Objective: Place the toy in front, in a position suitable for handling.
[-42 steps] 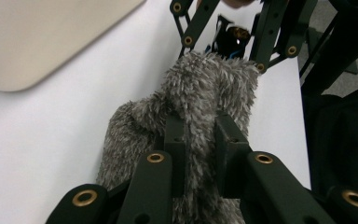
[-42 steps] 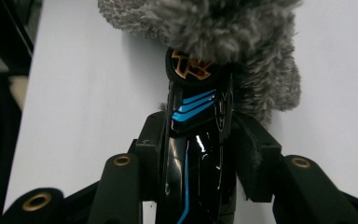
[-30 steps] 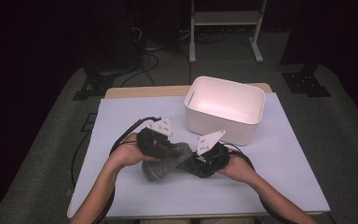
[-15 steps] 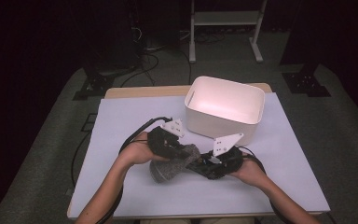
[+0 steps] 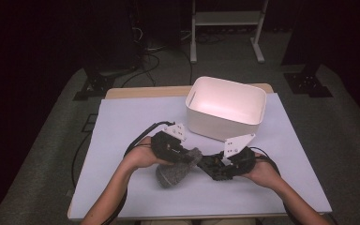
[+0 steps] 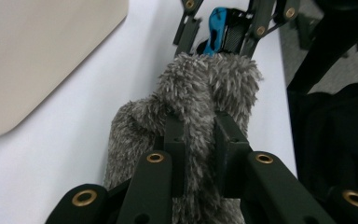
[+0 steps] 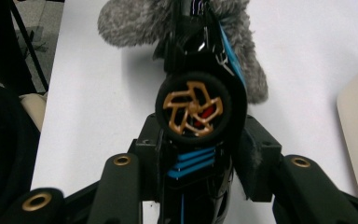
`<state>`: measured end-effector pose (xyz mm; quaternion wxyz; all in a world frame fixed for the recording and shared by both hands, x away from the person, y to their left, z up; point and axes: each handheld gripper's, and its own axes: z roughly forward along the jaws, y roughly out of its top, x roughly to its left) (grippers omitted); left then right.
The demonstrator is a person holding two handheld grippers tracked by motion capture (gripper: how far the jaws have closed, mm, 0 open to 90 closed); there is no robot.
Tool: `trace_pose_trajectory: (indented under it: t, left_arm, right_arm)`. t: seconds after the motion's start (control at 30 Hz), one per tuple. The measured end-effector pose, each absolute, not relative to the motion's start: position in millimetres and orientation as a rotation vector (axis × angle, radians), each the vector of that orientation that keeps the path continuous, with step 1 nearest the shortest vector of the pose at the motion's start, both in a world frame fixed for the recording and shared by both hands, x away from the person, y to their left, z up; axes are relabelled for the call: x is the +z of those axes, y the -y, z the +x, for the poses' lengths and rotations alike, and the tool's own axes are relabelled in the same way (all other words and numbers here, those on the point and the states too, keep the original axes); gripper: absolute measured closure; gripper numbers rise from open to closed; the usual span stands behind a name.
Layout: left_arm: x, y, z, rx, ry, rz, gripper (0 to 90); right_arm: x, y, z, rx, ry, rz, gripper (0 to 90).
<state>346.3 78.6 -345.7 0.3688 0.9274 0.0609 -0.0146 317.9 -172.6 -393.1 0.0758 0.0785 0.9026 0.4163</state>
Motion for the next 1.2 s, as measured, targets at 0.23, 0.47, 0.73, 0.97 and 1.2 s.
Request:
trace_pose_trajectory:
  t: [0.23, 0.47, 0.73, 0.97, 1.2]
  left_arm:
    - [-340, -87, 347, -0.028, -0.185, 2.364, 78.1]
    - [-328, -109, 340, 0.011, -0.201, 2.372, 78.1]
    - [-306, -123, 329, 0.051, -0.192, 2.337, 77.9]
    - [-310, -114, 329, 0.05, -0.172, 2.343, 77.9]
    - [-315, -113, 333, 0.067, -0.189, 2.372, 77.9]
  right_arm:
    - [-392, 165, 319, 1.258, -2.702, 0.238, 56.9]
    - [-393, 140, 324, 1.308, -2.717, 0.198, 56.9]
    - [-390, 106, 325, 1.314, -2.736, 0.128, 56.8]
    - [-392, 105, 324, 1.301, -2.735, 0.121, 56.4]
    - [-392, 120, 325, 1.341, -2.719, 0.164, 56.5]
